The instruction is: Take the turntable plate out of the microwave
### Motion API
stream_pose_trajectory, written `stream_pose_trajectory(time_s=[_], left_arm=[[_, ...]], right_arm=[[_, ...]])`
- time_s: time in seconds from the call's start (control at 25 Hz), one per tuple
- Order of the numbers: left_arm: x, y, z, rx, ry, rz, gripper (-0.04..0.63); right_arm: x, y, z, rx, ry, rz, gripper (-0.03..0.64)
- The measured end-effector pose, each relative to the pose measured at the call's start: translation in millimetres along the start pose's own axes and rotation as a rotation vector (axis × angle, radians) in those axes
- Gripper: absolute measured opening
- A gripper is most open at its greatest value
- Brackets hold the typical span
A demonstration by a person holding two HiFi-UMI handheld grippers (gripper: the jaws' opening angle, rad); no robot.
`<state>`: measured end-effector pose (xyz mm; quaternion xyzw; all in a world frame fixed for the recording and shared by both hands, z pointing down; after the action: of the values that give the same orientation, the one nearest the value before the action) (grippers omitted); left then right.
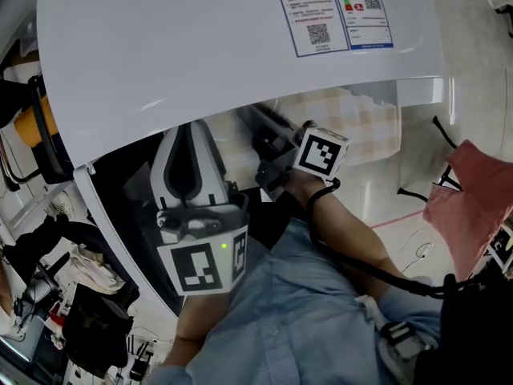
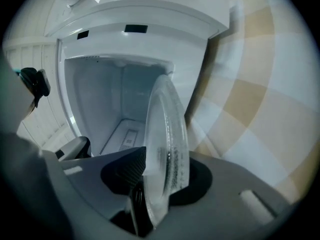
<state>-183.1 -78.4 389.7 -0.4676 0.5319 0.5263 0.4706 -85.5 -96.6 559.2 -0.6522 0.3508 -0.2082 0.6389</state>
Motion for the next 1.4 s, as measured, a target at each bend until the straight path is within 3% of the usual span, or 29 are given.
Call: stream_pose_trajectory(time_s=[0.16, 0.44, 0.64, 0.76, 1.4], left_arm=[[1, 5, -2, 0.012, -0.001, -0.001, 0.008], [2, 9, 1, 0.019, -0.002, -0.002, 0.008], [4, 9, 2, 0.021, -0.009, -0.004, 0.008], [4, 8, 5, 0.019, -0.014, -0.006, 0.008], [22, 13, 30, 0.024, -0.038, -0.01, 0.008]], right_arm=[[-2, 5, -6, 0.051, 0.021, 0.026, 0.052], [-1, 7, -18, 0.146, -0.013, -0.027, 0.076], [4, 7, -24, 0.148, -0.036, -0.039, 0.077], [4, 4, -25, 0.147, -0.036, -0.074, 0.031], [-4, 12, 9, 0.127, -0.03, -0.135, 0.026]])
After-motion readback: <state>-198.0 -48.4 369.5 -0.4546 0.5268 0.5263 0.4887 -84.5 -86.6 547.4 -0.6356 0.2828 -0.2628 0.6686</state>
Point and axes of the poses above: the fingertips, and each gripper's own axes: z backward along the fingers, y to its left, x out of its top, the point moved 4 cm from there along z, backward along the fingers, and after that the axes turned 14 degrees about -y, right-handed, at the moved point
